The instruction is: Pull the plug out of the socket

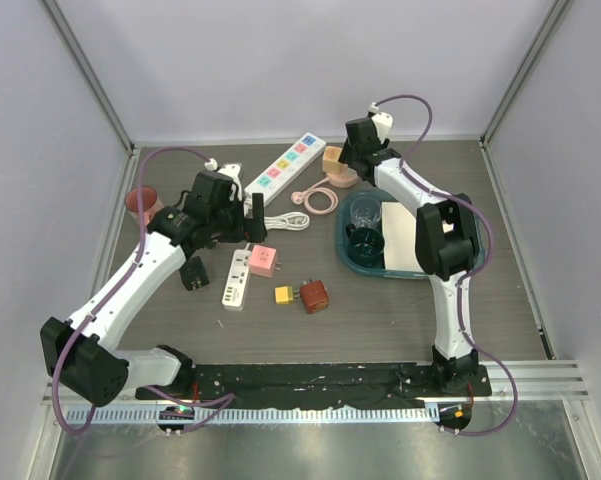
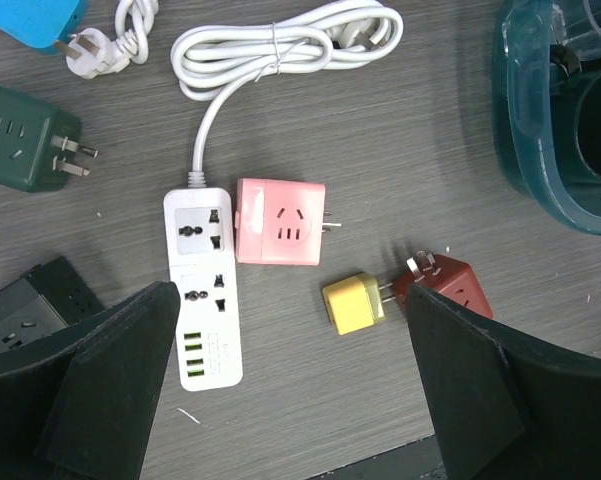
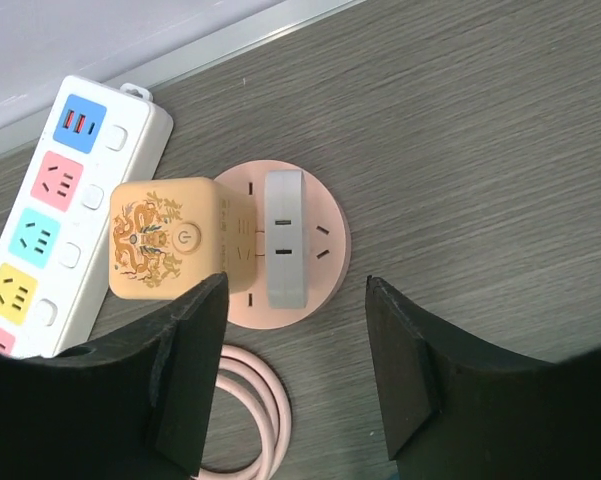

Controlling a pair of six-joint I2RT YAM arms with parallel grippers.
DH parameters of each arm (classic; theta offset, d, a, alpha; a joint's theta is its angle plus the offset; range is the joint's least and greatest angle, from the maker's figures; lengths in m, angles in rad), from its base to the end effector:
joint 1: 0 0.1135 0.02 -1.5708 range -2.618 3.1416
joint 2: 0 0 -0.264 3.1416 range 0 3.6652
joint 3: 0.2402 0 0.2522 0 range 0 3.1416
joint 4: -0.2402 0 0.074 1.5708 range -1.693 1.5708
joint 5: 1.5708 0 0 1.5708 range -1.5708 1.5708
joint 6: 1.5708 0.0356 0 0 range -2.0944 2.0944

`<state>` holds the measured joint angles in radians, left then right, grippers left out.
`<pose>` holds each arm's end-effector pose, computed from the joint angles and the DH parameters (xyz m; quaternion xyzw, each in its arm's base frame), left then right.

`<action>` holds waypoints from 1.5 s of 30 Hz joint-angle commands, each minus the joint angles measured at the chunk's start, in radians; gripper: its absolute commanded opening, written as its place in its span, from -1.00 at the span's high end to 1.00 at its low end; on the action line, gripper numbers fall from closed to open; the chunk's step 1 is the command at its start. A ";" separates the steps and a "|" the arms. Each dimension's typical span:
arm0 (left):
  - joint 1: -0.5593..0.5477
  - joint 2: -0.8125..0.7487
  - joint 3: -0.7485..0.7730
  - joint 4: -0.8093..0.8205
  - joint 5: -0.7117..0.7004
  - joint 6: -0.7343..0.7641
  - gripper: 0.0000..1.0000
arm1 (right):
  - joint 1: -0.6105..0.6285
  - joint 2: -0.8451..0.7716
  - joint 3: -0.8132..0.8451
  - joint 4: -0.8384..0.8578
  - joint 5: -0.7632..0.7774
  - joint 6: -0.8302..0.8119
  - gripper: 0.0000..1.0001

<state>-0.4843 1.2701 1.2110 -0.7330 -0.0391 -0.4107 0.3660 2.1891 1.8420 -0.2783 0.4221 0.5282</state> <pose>0.2368 -0.1230 0.3331 0.0266 0.9246 -0.1479 0.3500 0.4815 0.1689 0.2394 0.1656 0.8600 0.0243 0.4821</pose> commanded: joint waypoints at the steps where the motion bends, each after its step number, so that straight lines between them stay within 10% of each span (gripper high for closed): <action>1: -0.002 -0.021 0.001 0.035 0.027 0.007 -0.99 | -0.006 -0.006 0.033 0.018 0.060 -0.013 -0.22; 19: -0.002 -0.015 -0.002 0.029 0.010 0.012 -0.99 | -0.018 0.101 0.086 0.022 0.003 0.010 -0.09; 25: -0.004 -0.023 -0.001 0.026 0.002 0.013 -0.99 | -0.029 0.115 0.103 0.042 -0.046 -0.004 0.17; 31: -0.004 -0.023 -0.007 0.034 -0.018 0.021 -0.99 | -0.035 0.103 0.131 0.053 -0.060 -0.017 0.98; 45: 0.021 0.103 0.182 0.026 0.036 -0.030 -0.99 | -0.036 0.046 0.112 0.186 -0.241 0.069 0.99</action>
<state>-0.4805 1.3380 1.2976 -0.7383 -0.0494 -0.4271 0.3275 2.3104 1.9160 -0.2039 0.2401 0.5480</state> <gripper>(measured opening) 0.996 0.235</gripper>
